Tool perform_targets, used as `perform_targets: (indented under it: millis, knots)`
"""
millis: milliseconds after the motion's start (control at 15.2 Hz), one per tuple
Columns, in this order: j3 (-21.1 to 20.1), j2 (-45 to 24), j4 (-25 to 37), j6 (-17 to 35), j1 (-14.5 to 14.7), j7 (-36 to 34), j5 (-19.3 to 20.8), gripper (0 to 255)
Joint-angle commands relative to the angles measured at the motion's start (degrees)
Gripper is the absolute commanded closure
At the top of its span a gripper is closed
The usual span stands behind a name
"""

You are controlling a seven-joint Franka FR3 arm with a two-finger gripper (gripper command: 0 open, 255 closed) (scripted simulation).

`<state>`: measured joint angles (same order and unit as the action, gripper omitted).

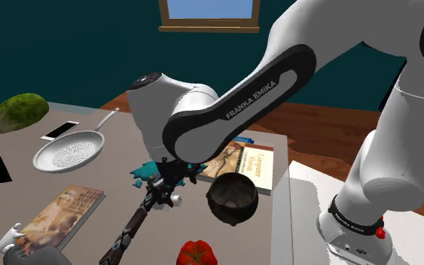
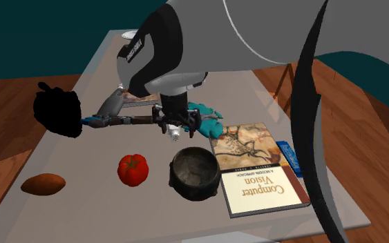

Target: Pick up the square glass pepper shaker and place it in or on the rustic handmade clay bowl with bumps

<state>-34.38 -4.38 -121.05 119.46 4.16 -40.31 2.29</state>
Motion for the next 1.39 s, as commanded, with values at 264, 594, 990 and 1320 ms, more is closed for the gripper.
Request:
perform_targets:
  millis: [264, 594, 990, 1320]
  knots:
    - [0.0, -6.4, 1.3, 3.3, 1.7, -4.3, 4.1, 0]
    - [0.3, -7.9, -0.1, 5.8, 2.0, -5.1, 5.2, 0]
    - [0.3, -7.9, -0.1, 5.8, 2.0, -5.1, 5.2, 0]
    - [0.3, -7.9, -0.1, 5.8, 2.0, -5.1, 5.2, 255]
